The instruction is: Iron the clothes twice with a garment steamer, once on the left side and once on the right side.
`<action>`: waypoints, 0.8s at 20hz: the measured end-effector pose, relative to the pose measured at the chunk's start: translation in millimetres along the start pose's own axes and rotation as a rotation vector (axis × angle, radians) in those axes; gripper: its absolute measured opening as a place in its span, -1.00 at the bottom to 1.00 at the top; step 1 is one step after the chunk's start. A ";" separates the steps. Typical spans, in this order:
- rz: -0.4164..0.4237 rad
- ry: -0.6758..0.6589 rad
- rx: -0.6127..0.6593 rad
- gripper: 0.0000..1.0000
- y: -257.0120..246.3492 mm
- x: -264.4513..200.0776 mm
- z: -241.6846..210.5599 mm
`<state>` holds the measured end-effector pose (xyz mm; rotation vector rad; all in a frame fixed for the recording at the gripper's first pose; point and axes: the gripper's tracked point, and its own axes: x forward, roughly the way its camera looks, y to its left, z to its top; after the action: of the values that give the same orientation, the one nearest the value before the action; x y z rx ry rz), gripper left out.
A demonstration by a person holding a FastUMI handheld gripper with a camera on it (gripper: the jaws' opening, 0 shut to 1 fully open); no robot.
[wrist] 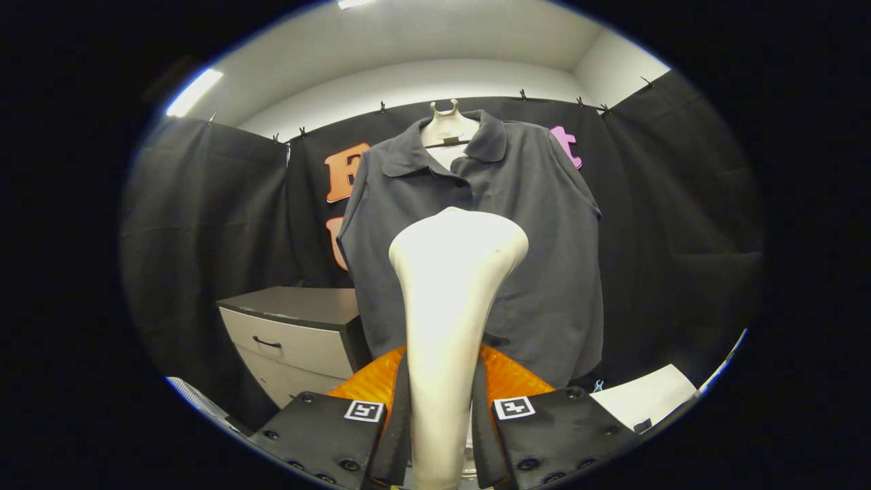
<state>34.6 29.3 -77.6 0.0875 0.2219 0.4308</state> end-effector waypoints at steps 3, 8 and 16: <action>0.005 -0.051 -0.016 -0.10 11.4 -7.1 26.7; 0.014 -0.090 -0.027 -0.10 28.1 -16.7 48.6; 0.006 -0.115 -0.016 -0.11 32.7 -15.4 58.8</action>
<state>21.3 50.3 -13.2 0.0966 0.1045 0.4326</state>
